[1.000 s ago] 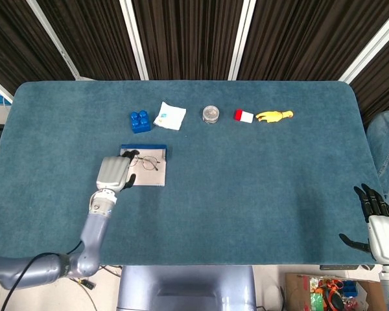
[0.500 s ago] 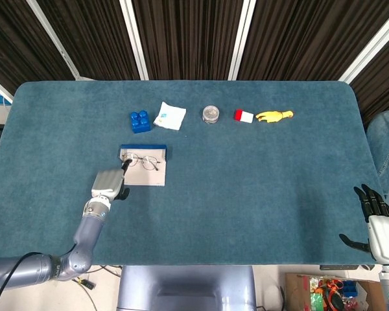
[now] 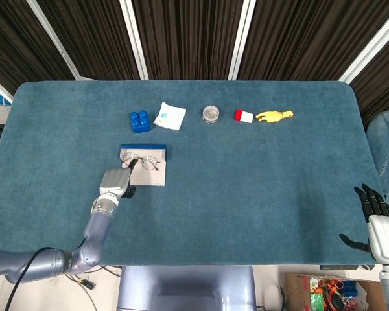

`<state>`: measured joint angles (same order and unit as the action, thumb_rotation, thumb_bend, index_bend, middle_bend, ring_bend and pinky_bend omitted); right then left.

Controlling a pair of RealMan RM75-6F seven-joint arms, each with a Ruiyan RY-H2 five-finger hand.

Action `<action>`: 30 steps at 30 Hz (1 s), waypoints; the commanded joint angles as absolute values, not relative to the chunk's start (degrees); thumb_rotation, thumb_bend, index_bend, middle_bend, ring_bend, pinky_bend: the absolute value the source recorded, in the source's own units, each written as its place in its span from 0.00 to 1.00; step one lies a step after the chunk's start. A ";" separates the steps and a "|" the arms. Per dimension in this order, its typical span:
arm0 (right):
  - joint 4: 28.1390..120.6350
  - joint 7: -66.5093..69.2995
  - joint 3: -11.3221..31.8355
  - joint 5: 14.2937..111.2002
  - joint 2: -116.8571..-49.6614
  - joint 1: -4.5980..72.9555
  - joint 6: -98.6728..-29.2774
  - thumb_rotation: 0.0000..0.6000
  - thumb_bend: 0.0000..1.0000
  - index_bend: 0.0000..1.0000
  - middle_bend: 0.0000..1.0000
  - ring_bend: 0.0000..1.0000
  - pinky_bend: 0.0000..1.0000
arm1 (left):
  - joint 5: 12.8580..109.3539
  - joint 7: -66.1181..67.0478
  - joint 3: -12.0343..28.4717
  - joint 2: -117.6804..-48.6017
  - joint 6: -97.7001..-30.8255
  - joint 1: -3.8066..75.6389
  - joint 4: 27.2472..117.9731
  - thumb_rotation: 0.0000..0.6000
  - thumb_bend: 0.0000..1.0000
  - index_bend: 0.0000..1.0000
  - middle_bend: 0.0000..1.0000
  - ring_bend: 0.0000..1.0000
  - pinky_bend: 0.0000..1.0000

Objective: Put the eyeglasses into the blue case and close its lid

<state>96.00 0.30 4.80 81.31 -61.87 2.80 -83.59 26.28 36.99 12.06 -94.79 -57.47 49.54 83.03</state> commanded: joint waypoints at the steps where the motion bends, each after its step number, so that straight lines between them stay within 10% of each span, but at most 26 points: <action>1: 96.01 0.34 4.80 81.32 -61.87 2.78 -83.60 1.00 0.04 0.01 0.00 0.05 0.19 | 25.79 37.31 12.29 -95.34 -57.54 49.95 82.27 1.00 0.41 0.04 0.72 0.82 0.88; 30: 96.35 0.64 4.99 80.60 -61.76 2.75 -83.28 1.00 0.04 0.01 0.00 0.05 0.19 | 23.06 40.62 14.13 -100.65 -57.26 53.66 74.25 1.00 0.41 0.04 0.73 0.82 0.88</action>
<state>96.34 0.64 4.98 80.61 -61.77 2.75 -83.29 23.29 40.18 13.86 -100.10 -57.20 53.24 74.97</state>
